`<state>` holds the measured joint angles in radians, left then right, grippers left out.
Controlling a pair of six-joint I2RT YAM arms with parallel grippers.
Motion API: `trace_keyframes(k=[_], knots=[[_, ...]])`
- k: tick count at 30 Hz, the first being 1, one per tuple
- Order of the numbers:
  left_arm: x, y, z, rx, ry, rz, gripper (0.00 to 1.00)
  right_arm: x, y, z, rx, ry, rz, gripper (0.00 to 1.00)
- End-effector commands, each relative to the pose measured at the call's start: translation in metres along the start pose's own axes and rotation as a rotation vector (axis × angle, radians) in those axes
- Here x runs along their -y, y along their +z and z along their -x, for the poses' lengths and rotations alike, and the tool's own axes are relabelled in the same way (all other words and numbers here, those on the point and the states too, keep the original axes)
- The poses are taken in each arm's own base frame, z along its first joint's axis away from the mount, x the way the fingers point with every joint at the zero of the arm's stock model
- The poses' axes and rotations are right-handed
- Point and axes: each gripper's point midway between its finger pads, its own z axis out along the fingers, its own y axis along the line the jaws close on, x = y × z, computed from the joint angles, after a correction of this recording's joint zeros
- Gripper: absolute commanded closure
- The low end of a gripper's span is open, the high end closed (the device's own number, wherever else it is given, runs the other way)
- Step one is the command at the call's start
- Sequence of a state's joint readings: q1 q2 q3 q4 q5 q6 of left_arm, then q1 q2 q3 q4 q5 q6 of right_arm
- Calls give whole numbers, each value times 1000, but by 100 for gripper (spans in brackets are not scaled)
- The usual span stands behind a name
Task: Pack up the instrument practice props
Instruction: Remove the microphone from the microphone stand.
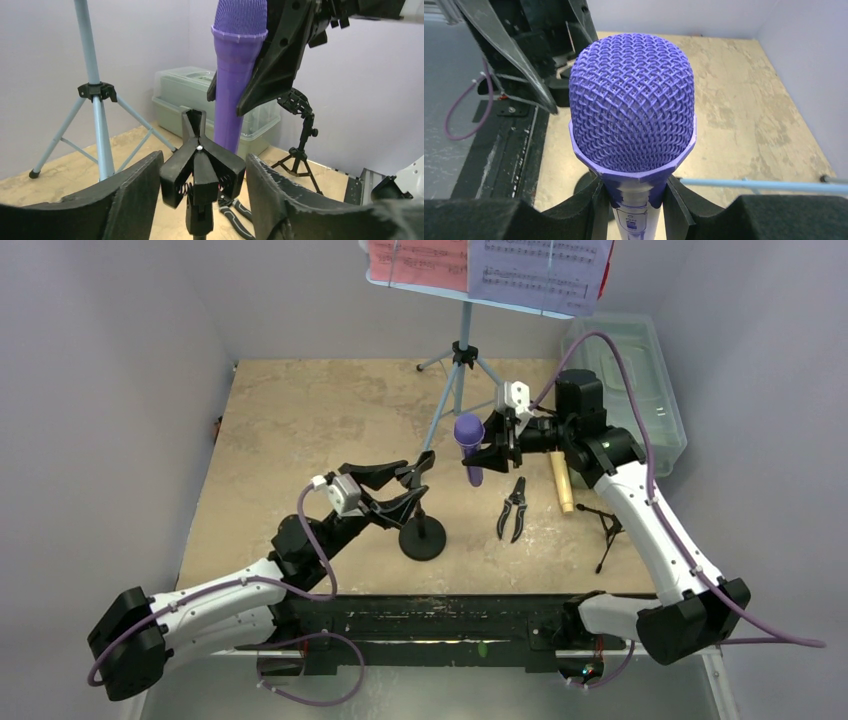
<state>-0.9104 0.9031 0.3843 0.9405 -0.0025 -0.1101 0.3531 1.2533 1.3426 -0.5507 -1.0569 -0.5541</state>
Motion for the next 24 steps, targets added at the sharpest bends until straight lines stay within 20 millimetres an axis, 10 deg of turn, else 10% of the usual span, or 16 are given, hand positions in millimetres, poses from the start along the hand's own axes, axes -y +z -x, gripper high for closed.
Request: trace_keyframes(k=[1, 8, 24], knots=[[-5, -9, -6, -17, -50, 42, 32, 12, -11, -11, -15, -42, -101, 100], [-7, -17, -14, -81, -46, 56, 15, 27, -17, -67, -94, 14, -242, 100], [-21, -55, -48, -180, -98, 151, 12, 81, -45, -158, -297, 142, -602, 100]])
